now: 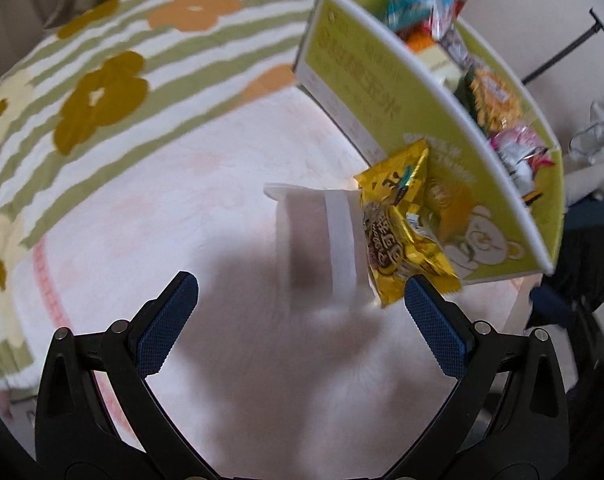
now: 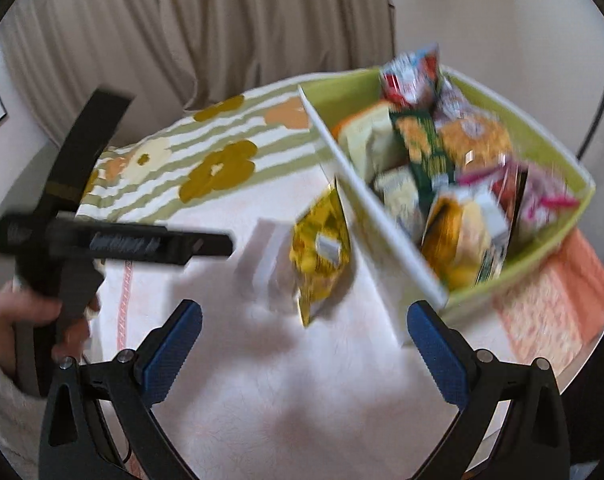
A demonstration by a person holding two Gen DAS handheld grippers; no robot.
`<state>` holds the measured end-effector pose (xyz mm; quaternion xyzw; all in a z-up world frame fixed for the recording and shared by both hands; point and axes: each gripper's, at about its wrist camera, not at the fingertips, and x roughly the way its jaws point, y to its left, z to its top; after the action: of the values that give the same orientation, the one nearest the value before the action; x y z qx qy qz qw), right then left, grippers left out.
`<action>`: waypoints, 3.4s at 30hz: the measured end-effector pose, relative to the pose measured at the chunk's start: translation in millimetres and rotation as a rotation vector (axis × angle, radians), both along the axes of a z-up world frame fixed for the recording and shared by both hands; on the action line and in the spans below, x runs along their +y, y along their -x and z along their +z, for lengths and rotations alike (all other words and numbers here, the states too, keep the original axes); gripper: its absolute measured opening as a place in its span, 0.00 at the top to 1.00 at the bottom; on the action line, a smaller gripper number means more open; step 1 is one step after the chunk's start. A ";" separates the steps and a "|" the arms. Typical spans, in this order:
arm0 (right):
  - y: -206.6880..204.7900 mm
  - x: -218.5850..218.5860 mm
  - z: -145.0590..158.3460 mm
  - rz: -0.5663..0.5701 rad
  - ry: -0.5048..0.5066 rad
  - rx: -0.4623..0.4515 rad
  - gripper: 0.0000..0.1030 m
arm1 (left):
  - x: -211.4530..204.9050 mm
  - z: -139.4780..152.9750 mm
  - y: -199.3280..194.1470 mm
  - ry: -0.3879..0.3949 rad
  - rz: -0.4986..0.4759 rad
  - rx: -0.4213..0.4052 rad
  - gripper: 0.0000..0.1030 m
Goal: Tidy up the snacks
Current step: 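Grasp the white paper packet with the left gripper while the right grasps the yellow-gold bag, then carry the white packet and yellow-gold bag into the box and open both grippers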
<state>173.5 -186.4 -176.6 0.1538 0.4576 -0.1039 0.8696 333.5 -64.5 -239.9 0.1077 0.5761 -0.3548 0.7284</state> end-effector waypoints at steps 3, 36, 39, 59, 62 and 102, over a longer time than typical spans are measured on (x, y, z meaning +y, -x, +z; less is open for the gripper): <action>0.9 7.6 -27.0 -0.022 -0.006 0.016 0.02 | -16.7 -21.1 -5.2 -0.018 -0.026 -0.005 0.01; -76.5 -5.0 -71.1 -0.085 0.112 0.062 0.35 | -7.3 -57.7 -21.4 -0.085 -0.033 -0.001 0.39; -87.8 0.2 -73.0 -0.102 0.120 0.063 0.37 | 5.5 -57.4 -24.5 -0.081 -0.006 0.013 0.39; -102.7 16.4 -64.7 -0.044 0.135 -0.005 0.70 | 72.3 -42.9 -43.9 -0.024 0.142 0.026 0.39; -102.3 20.5 -47.9 -0.019 0.131 -0.032 0.70 | 74.4 -28.1 -42.3 -0.014 0.147 0.000 0.39; -14.6 -242.0 101.4 0.274 0.039 -0.206 0.70 | -167.5 108.3 77.8 0.131 0.400 -0.124 0.39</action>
<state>188.1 -428.3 -75.2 0.0828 0.3805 0.0230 0.9208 255.7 -232.0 -131.6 -0.0344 0.5158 -0.2326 0.8238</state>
